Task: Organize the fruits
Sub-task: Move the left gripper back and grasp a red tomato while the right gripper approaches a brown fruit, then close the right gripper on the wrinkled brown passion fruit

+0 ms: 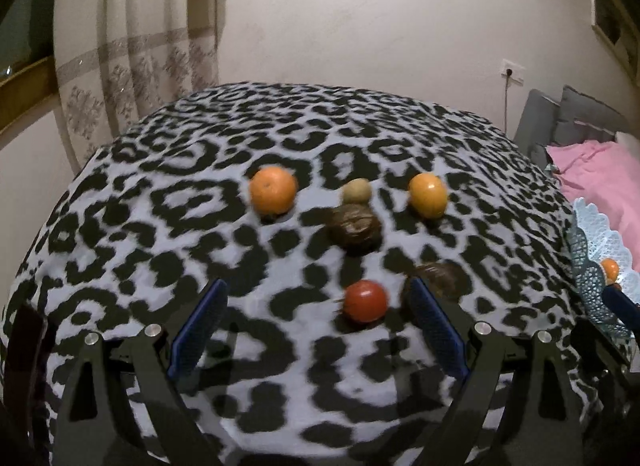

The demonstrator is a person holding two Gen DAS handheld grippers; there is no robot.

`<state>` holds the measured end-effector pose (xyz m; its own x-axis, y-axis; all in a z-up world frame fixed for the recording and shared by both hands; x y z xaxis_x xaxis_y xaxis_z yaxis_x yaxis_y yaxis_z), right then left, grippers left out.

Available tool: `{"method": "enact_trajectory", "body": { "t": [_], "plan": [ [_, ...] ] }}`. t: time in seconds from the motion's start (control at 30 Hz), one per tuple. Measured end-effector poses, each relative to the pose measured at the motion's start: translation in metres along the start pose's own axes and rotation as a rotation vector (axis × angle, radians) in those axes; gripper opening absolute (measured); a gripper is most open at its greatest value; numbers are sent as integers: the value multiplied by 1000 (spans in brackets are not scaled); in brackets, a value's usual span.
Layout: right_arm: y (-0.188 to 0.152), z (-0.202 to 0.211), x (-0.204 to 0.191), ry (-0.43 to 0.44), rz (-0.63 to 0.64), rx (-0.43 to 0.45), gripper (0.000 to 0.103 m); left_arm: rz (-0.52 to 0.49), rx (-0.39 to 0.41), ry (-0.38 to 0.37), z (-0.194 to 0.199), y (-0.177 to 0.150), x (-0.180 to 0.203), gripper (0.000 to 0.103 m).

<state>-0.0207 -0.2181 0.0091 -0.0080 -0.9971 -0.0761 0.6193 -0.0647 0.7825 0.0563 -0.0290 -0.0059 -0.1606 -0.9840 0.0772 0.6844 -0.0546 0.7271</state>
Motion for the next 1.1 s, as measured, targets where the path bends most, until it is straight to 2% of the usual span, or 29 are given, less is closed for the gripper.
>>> {"method": "enact_trajectory", "body": {
  "t": [0.13,0.3,0.5,0.57,0.7,0.8,0.87,1.0,1.1],
  "plan": [
    [-7,-12,-11,43,16,-50,98,16,-13,0,-3,-4,-13,91],
    [-13,-24,-16,75,25,-106,98,9,-25,-43,-6,-5,-8,86],
    [-18,-36,-16,95,7,-171,98,-32,-62,-79,-14,-7,8,73],
    [-20,-40,-16,99,2,-192,98,-34,-85,-90,-19,-8,10,63],
    [-24,-48,-14,108,-9,-236,98,-27,-121,-126,-28,-7,16,54],
    [-26,-51,-15,105,-5,-246,98,-30,-124,-130,-30,-7,18,51],
    [-26,-53,-16,103,6,-256,100,-35,-125,-134,-31,-7,19,43],
    [-30,-60,-26,43,85,-295,101,-36,-119,-156,-29,-9,20,31],
    [-32,-62,-28,22,115,-308,101,-18,-107,-167,-26,-10,17,29]
  ]
}}
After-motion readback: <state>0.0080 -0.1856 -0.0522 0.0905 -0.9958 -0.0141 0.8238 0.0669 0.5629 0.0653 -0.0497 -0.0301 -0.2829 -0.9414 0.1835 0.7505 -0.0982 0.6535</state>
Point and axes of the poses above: each gripper's, at about its wrist camera, not at the fingertips, and z roughly against the way its jaws point, x to its right, y to its top, the point moved 6 cm from there along -z, roughly the way its jaws point, and after that the axes turned 2 degrees about -x, right-handed, at the moved point
